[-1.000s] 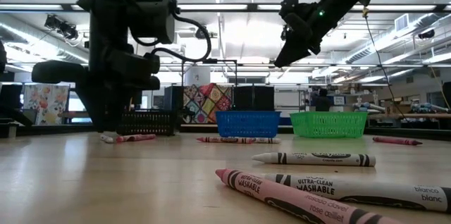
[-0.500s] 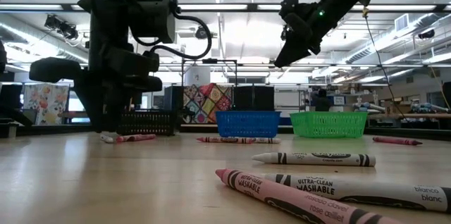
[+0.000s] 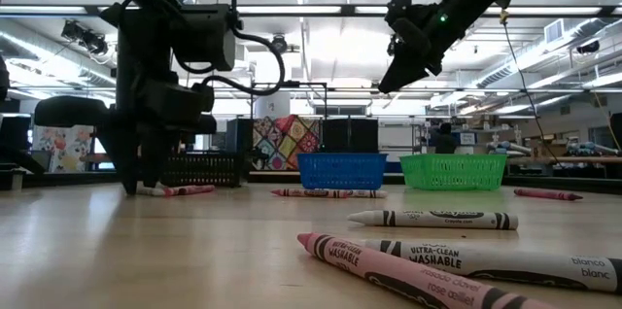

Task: Sort crayons
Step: Put the white crayon into the green bin

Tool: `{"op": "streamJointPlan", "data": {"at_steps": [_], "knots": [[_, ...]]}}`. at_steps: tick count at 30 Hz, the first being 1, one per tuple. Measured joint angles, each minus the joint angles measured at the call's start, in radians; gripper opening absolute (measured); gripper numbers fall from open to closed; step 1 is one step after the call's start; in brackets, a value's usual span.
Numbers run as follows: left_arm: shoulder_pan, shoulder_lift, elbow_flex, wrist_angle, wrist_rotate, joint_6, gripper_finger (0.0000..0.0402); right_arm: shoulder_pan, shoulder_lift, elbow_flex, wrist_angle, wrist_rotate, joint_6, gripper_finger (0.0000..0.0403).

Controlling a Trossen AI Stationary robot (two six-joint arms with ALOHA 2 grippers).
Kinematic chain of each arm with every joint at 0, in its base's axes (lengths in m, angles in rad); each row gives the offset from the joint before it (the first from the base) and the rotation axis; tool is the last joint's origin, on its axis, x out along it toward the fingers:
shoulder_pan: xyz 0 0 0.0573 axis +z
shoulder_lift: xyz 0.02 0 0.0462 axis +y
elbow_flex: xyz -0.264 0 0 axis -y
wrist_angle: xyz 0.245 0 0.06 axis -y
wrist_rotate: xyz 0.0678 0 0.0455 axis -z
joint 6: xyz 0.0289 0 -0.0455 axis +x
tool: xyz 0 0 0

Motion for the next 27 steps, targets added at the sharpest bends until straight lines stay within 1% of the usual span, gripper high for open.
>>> {"op": "streamJointPlan", "data": {"at_steps": [3, 10, 12, 21, 27], "knots": [[0.0, 0.0, 0.0, -0.004, 0.001, -0.027, 0.0091, 0.0, 0.0, 0.0, 0.0, 0.0, 0.019, 0.0081], [0.0, 0.0, -0.001, -0.01, 0.006, -0.102, 0.0027, 0.001, 0.0, 0.0, 0.0, 0.0, 0.033, 0.0081], [0.0, -0.002, -0.001, -0.01, 0.004, -0.132, 0.0016, 0.002, 0.0, 0.0, 0.0, -0.001, 0.032, 0.0081], [0.001, -0.005, 0.014, -0.008, 0.016, -0.196, 0.0022, 0.002, -0.001, 0.0, 0.001, -0.005, 0.031, 0.0081], [-0.012, -0.013, 0.017, -0.015, 0.033, -0.222, 0.0022, 0.002, -0.001, 0.0, 0.001, -0.06, 0.03, 0.0081]]}}
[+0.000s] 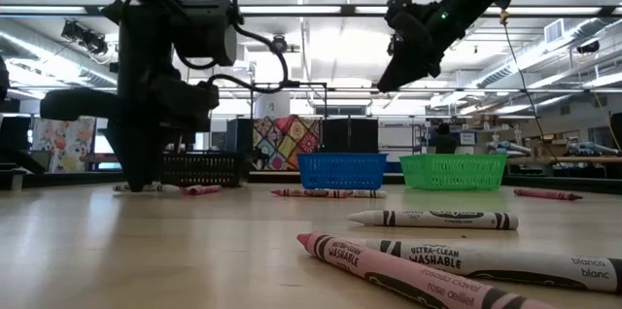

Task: Sort crayons
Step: Put the white crayon into the green bin

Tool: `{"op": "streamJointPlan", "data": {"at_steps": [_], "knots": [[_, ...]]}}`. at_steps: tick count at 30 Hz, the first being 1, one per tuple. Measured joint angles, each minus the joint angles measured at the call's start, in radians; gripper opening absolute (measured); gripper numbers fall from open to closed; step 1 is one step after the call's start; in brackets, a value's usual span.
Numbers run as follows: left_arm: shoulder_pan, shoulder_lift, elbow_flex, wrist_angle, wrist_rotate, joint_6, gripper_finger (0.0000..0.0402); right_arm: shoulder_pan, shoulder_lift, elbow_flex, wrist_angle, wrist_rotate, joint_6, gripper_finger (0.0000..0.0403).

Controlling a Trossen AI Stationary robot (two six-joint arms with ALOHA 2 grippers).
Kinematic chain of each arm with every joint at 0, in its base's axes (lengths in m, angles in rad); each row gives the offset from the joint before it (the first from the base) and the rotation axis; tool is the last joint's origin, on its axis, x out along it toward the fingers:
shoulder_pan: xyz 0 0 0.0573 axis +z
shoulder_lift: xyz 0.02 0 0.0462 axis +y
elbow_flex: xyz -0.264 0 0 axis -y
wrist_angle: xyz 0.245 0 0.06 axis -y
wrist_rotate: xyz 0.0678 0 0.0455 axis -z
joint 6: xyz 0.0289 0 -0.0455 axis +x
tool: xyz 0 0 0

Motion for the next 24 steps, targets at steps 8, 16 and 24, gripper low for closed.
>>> {"op": "streamJointPlan", "data": {"at_steps": [8, 16, 24], "knots": [[-0.019, -0.088, 0.008, 0.009, 0.027, -0.039, 0.0023, 0.041, -0.001, 0.0, -0.009, -0.202, 0.0, 0.0081], [-0.016, -0.185, 0.008, 0.121, 0.027, -0.056, 0.0023, 0.154, -0.002, 0.0, -0.004, -0.266, -0.038, 0.0081], [-0.016, -0.198, 0.009, 0.373, 0.026, -0.056, 0.0023, 0.239, 0.0, 0.0, 0.067, -0.17, -0.13, 0.0081]]}}
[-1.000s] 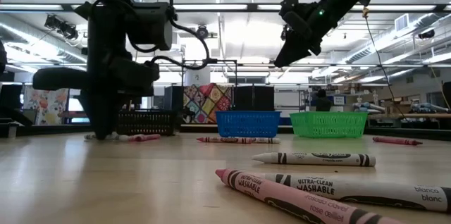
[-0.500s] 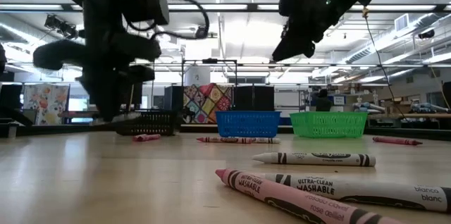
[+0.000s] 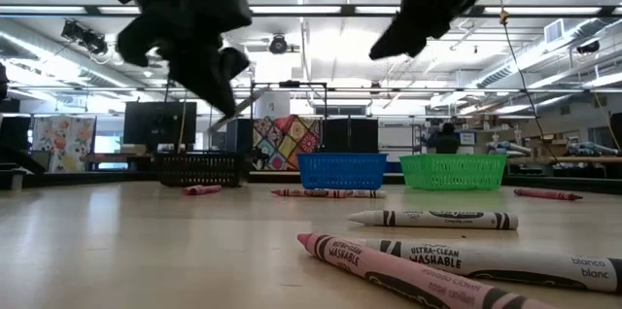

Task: Sort crayons
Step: Put the white crayon into the green bin

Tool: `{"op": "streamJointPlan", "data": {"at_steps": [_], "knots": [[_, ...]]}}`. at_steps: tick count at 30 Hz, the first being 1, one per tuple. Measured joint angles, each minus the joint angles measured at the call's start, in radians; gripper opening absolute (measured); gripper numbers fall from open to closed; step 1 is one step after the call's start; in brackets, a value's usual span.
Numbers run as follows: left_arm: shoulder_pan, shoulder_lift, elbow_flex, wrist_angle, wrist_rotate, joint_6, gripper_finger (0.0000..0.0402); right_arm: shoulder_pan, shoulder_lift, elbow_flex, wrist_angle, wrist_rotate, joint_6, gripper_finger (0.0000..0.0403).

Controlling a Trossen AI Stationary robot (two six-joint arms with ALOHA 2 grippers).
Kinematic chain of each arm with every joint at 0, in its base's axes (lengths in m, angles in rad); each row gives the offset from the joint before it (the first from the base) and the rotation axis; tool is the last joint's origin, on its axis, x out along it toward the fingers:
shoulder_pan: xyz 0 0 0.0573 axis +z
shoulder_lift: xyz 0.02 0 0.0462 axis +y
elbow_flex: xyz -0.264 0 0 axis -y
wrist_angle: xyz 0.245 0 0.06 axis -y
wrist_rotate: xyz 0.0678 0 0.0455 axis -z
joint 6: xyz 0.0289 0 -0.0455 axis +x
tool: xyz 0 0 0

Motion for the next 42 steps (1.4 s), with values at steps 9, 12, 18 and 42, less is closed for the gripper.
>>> {"op": "streamJointPlan", "data": {"at_steps": [9, 12, 18, 42], "knots": [[0.0, 0.0, 0.0, 0.309, -0.011, 0.003, 0.0023, 0.033, 0.028, 0.001, 0.107, 0.025, -0.02, 0.0081], [0.0, 0.0, 0.0, 0.366, -0.011, 0.003, 0.0023, 0.04, 0.034, 0.0, 0.115, 0.025, -0.047, 0.0081], [0.0, 0.0, 0.0, 0.481, -0.011, 0.002, 0.0023, 0.042, 0.034, 0.0, 0.169, 0.025, -0.062, 0.0081], [0.002, 0.0, 0.0, 0.667, -0.069, -0.034, 0.0023, 0.049, 0.034, 0.0, 0.383, 0.014, -0.14, 0.0115]]}}
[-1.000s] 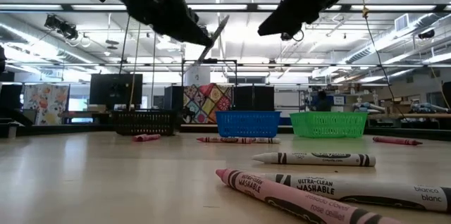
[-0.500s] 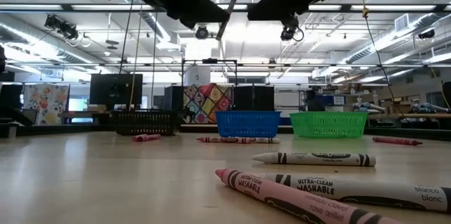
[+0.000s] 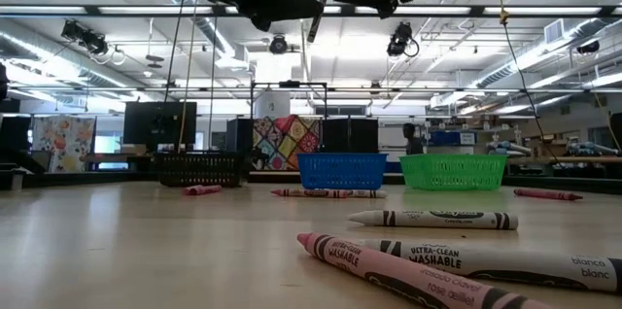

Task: Sort crayons
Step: Put the white crayon into the green bin

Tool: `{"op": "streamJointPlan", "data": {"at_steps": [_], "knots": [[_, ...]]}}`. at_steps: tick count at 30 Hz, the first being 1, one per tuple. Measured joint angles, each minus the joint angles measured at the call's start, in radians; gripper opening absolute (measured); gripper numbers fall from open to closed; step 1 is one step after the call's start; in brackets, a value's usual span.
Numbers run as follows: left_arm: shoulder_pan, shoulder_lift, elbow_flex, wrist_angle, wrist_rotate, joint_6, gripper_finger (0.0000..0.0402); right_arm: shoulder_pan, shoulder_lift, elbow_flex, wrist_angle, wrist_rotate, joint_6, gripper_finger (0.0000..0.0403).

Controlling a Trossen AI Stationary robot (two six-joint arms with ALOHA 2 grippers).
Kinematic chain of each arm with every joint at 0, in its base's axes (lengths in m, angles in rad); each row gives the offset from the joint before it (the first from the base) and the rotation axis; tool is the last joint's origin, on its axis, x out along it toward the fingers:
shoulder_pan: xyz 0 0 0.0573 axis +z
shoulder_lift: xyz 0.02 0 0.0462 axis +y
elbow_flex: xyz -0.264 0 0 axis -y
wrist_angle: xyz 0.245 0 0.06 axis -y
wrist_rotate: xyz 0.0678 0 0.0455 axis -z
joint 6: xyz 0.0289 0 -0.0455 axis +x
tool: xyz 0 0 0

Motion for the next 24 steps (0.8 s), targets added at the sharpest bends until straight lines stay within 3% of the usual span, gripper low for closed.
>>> {"op": "streamJointPlan", "data": {"at_steps": [24], "knots": [[0.028, 0.0, 0.0, 0.086, -0.006, -0.038, 0.0023, -0.023, 0.0, 0.0, 0.118, 0.04, 0.023, 0.0114]]}}
